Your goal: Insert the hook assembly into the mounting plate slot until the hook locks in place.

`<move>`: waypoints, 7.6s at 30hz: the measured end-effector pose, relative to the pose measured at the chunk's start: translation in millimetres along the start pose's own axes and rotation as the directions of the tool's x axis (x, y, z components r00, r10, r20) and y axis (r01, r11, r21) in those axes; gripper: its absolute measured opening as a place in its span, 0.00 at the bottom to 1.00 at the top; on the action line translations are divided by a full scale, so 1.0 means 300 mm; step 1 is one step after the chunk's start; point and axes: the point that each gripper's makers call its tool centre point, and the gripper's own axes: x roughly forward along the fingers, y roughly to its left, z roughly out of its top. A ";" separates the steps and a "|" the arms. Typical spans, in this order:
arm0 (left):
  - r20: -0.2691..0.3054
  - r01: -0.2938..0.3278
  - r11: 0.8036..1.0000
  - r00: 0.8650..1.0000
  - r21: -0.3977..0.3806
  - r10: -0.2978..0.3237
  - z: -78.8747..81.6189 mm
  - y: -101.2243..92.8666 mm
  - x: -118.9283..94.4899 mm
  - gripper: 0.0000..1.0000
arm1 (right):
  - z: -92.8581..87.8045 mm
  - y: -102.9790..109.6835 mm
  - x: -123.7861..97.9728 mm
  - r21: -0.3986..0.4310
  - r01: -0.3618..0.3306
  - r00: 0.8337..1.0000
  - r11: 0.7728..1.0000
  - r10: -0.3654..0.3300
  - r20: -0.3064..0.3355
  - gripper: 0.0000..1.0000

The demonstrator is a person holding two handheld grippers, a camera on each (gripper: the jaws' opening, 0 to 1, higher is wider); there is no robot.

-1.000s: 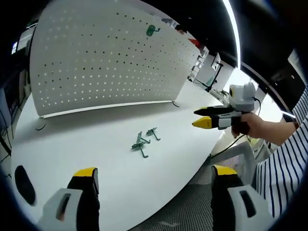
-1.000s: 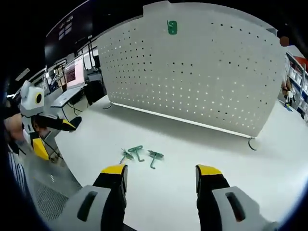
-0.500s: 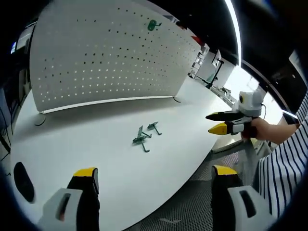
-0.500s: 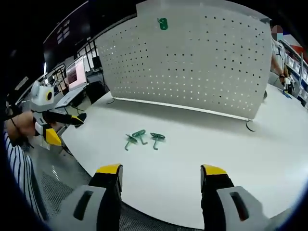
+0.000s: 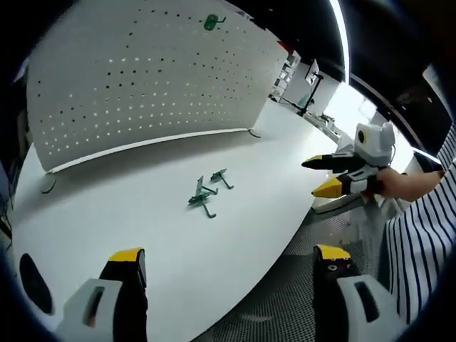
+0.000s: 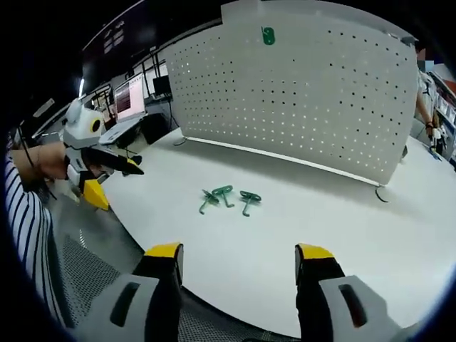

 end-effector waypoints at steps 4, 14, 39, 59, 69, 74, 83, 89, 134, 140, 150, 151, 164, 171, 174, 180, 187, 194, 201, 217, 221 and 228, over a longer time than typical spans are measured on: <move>-0.022 0.019 0.999 1.000 0.037 -0.018 0.015 0.002 0.041 0.99 | 0.013 0.005 -0.006 0.010 -0.002 1.000 1.000 0.002 0.019 0.55; -0.017 0.075 0.992 0.997 0.098 -0.074 0.064 0.027 0.175 0.96 | 0.007 -0.001 -0.001 0.037 -0.008 1.000 0.999 0.008 0.012 0.52; -0.007 0.077 0.986 0.997 0.150 -0.077 0.117 0.089 0.359 0.71 | -0.004 -0.040 -0.004 0.119 0.013 1.000 0.993 -0.014 0.006 0.47; -0.116 0.085 0.968 0.991 0.238 -0.059 0.105 0.116 0.435 0.40 | -0.010 -0.060 0.001 0.168 0.014 1.000 0.986 -0.015 0.003 0.44; -0.164 0.110 0.953 0.984 0.282 -0.065 0.094 0.109 0.446 0.21 | -0.007 -0.066 0.001 0.174 0.021 1.000 0.985 -0.022 0.004 0.43; -0.183 0.114 0.945 0.981 0.306 -0.059 0.091 0.108 0.444 0.14 | -0.008 -0.067 0.001 0.175 0.021 1.000 0.984 -0.022 0.003 0.43; -0.211 0.099 0.923 0.977 0.373 -0.019 0.084 0.118 0.436 0.06 | -0.006 -0.070 0.001 0.172 0.025 1.000 0.985 -0.026 0.006 0.42; -0.212 0.092 0.917 0.977 0.389 -0.008 0.083 0.124 0.435 0.02 | -0.006 -0.071 0.001 0.184 0.023 1.000 0.983 -0.025 0.009 0.41; 0.088 -0.033 0.969 0.996 0.245 0.012 0.344 0.109 0.206 0.01 | 0.058 -0.053 -0.002 0.261 -0.019 0.997 0.965 -0.002 0.077 0.41; 0.148 -0.038 0.979 0.989 0.201 0.008 0.373 0.091 0.152 0.01 | 0.116 -0.005 0.009 0.270 -0.059 0.993 0.961 0.029 0.115 0.41; 0.215 -0.010 0.990 0.976 0.137 -0.020 0.389 0.017 0.095 0.01 | 0.260 0.120 0.044 0.226 -0.166 0.974 0.960 0.124 0.189 0.38; 0.222 -0.008 0.991 0.975 0.132 -0.022 0.389 0.010 0.089 0.01 | 0.273 0.137 0.051 0.221 -0.181 0.971 0.958 0.138 0.194 0.37; 0.298 0.047 0.996 0.952 0.071 -0.066 0.408 -0.071 0.050 0.01 | 0.394 0.222 0.103 0.334 -0.292 0.935 0.896 0.195 0.296 0.27; 0.325 0.084 0.996 0.941 0.043 -0.094 0.412 -0.096 0.044 0.01 | 0.436 0.235 0.123 0.399 -0.334 0.921 0.854 0.205 0.332 0.23; 0.352 0.101 0.995 0.931 0.017 -0.100 0.425 -0.099 0.029 0.01 | 0.448 0.241 0.131 0.412 -0.357 0.911 0.838 0.216 0.350 0.20; 0.386 0.094 0.995 0.918 0.014 -0.092 0.459 -0.110 -0.007 0.01 | 0.481 0.258 0.132 0.497 -0.424 0.886 0.757 0.233 0.401 0.14; 0.404 0.083 0.996 0.911 0.029 -0.088 0.477 -0.105 -0.017 0.01 | 0.493 0.263 0.132 0.532 -0.448 0.877 0.719 0.239 0.417 0.07; 0.406 0.074 0.996 0.910 0.051 -0.088 0.484 -0.112 -0.020 0.01 | 0.511 0.262 0.122 0.537 -0.454 0.870 0.711 0.225 0.438 0.03; 0.425 0.046 0.997 0.903 0.056 -0.065 0.498 -0.104 -0.035 0.01 | 0.530 0.267 0.124 0.563 -0.464 0.866 0.684 0.218 0.450 0.03; 0.458 -0.066 0.990 0.889 0.121 0.003 0.524 -0.096 -0.057 0.01 | 0.553 0.268 0.132 0.645 -0.479 0.867 0.595 0.202 0.456 0.00; 0.478 -0.096 0.986 0.878 0.136 0.020 0.538 -0.092 -0.063 0.01 | 0.568 0.267 0.128 0.637 -0.463 0.868 0.616 0.171 0.466 0.00; 0.506 -0.111 0.982 0.863 0.155 0.018 0.585 -0.080 -0.098 0.01 | 0.629 0.274 0.121 0.578 -0.465 0.858 0.670 0.181 0.481 0.00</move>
